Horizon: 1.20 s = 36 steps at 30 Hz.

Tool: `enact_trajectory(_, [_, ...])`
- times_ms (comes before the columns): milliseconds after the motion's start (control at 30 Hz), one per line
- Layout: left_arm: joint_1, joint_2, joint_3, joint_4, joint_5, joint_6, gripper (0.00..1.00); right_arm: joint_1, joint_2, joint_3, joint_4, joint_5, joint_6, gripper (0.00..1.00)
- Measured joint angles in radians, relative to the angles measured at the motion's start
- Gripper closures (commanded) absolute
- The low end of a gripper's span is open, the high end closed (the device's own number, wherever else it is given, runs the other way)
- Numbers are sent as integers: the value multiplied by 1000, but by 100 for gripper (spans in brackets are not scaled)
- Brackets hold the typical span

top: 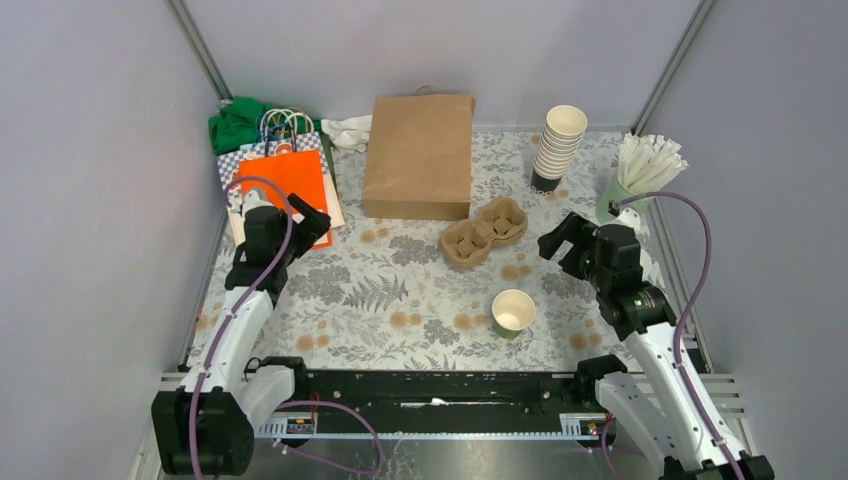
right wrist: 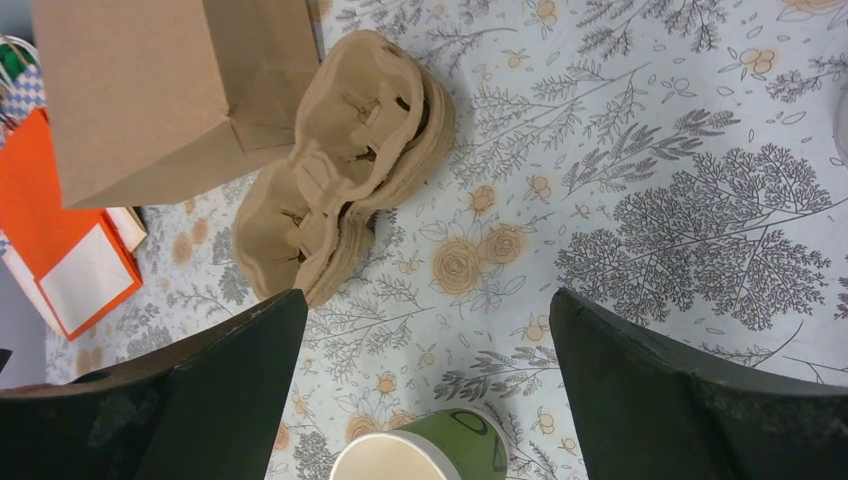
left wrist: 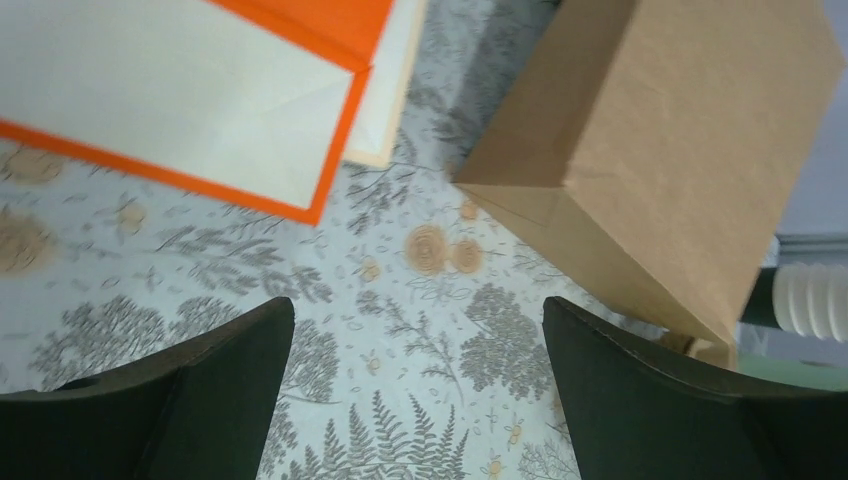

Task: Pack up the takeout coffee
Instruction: Pick up the takeout bag from the center of the board.

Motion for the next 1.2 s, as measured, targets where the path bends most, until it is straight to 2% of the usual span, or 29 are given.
enact_trajectory(100, [10, 10, 1, -59, -42, -42, 1, 0, 42, 6, -8, 0, 1, 0])
enact_trajectory(200, [25, 11, -6, -42, -39, -72, 1, 0, 106, 35, -25, -13, 5, 0])
enact_trajectory(367, [13, 64, -39, 127, 31, -122, 1, 0, 175, 66, 0, -92, 11, 2])
enact_trajectory(500, [-75, 163, -8, 203, 8, -101, 1, 2, 223, 81, 47, -153, 27, 7])
enact_trajectory(633, [-140, 269, 90, 252, -38, -23, 1, 10, 281, 104, 87, -192, 35, 6])
enact_trajectory(833, [-140, 379, 185, 377, -68, 82, 5, 14, 293, 135, 86, -203, 18, 6])
enact_trajectory(967, [-139, 491, 251, 443, -23, 129, 9, 14, 286, 146, 87, -203, 8, 6])
enact_trajectory(1100, [-138, 686, 447, 428, 49, 174, 14, 14, 275, 146, 86, -204, 8, 6])
enact_trajectory(1200, [-138, 824, 615, 372, 88, 203, 24, 14, 270, 146, 86, -203, 8, 6])
